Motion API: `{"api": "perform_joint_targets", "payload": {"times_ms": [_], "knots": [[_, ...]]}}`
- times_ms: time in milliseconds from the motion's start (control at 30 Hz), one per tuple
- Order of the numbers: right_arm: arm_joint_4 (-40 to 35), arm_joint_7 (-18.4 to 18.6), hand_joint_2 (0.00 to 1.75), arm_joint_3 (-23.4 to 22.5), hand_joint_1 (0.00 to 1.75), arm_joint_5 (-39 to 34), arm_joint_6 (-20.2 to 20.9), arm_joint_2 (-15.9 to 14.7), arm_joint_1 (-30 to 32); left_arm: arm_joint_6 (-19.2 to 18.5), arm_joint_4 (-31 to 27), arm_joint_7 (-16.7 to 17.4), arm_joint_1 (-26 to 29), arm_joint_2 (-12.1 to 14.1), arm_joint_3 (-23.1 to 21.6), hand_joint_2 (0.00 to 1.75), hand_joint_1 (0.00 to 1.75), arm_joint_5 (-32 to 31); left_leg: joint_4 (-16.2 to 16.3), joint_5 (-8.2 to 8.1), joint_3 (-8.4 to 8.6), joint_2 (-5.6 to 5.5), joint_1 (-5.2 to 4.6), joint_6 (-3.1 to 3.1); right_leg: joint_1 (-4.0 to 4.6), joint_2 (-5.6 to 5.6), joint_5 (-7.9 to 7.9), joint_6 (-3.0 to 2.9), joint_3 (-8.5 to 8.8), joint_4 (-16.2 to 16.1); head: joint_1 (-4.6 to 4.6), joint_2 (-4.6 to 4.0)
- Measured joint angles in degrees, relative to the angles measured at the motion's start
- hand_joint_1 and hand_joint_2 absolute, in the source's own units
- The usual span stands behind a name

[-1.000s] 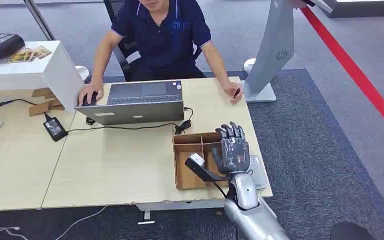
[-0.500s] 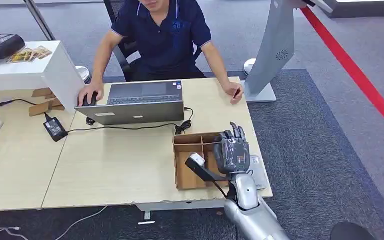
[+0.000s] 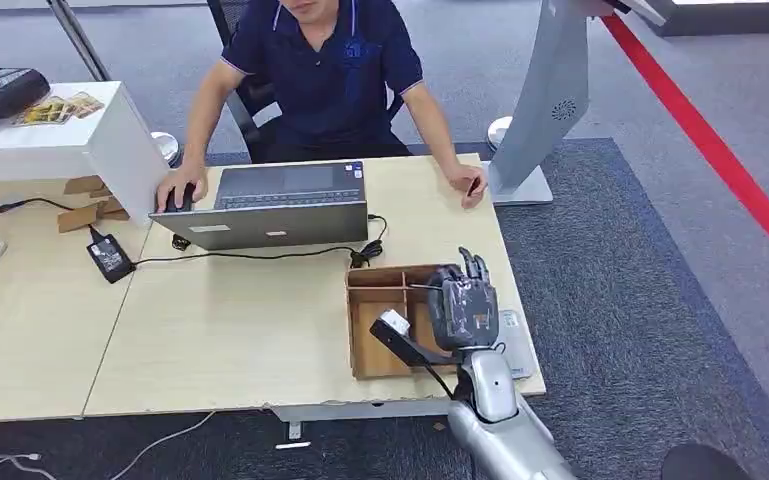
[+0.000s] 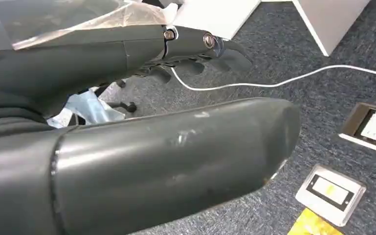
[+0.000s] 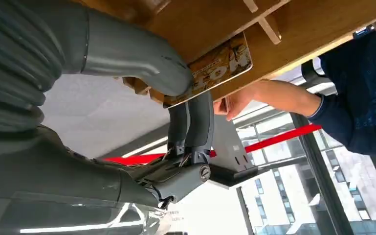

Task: Pass the card to the sensor for recognition and then transmit it.

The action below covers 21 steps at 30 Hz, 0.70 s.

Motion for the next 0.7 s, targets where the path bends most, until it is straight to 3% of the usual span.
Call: {"api": "perform_joint_targets", "payload": {"times_ms": [267,367,533,700], "knots": [[-3.6,-0.9,1.75,-2.3,1.75,-0.5,-0.1,-0.8,1.9,0.0,-0.1,0.3,0.6,0.1,0.6,0.00,0.00,-2.7,0.0,0.00,-0.02,-0.01,-0.01,0.00,-0.01,0.00,0.00,0.00,-0.01,0.0,-0.02,0.00],[-9.8,5.4,1.75,-2.3,1.75,-1.4,-0.1,-4.1,2.8,0.0,-0.1,-0.3,1.0,0.2,1.8,0.00,0.00,-4.0,0.0,0.00,-0.04,-0.02,-0.04,0.01,-0.05,0.00,0.00,0.00,-0.03,0.0,-0.02,0.00],[-25.9,19.4,1.75,-2.8,1.75,0.3,-0.1,-14.0,2.8,0.0,-0.1,-1.1,1.6,0.5,3.9,0.00,0.00,-4.6,0.1,-0.02,-0.05,0.00,-0.12,0.04,-0.11,0.01,0.05,0.08,-0.05,0.0,0.00,0.00],[-41.6,25.5,1.75,-6.8,1.75,1.0,0.3,-23.7,3.0,0.0,-0.1,-1.1,1.9,0.6,5.5,0.00,0.00,-4.8,0.2,-0.04,-0.04,0.01,-0.13,0.07,-0.23,0.04,0.07,0.10,-0.05,-0.1,0.00,0.00]]}}
